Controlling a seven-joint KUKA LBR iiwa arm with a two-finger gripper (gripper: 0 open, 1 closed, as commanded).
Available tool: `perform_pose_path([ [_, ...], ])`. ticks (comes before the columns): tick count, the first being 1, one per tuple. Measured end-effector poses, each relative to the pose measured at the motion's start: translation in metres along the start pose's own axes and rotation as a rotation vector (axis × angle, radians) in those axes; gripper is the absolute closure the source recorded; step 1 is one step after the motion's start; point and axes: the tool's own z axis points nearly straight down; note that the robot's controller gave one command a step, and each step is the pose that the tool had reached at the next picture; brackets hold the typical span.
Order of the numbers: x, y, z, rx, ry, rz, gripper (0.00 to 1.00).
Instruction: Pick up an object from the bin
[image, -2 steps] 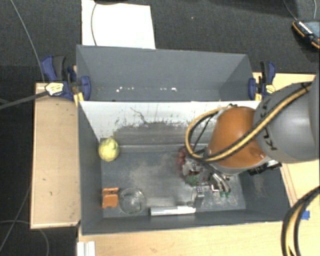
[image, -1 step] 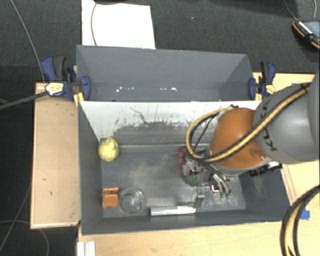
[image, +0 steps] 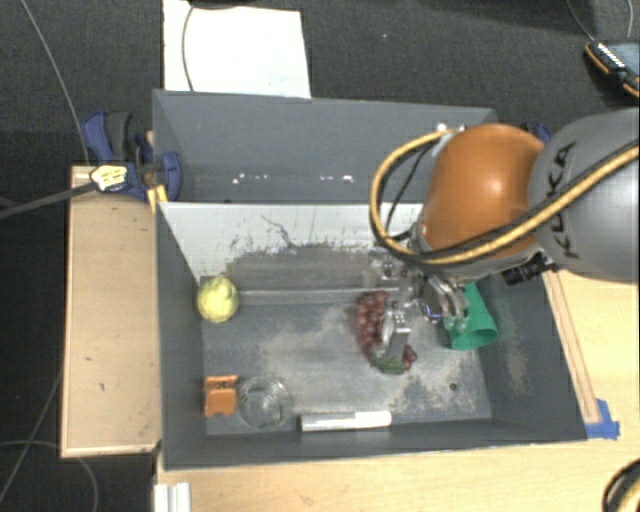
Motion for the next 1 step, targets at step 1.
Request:
perform_pose_path([
  [1, 0.0067, -0.0319, 0.0162, -0.001, 0.011, 0.078, 0.00],
])
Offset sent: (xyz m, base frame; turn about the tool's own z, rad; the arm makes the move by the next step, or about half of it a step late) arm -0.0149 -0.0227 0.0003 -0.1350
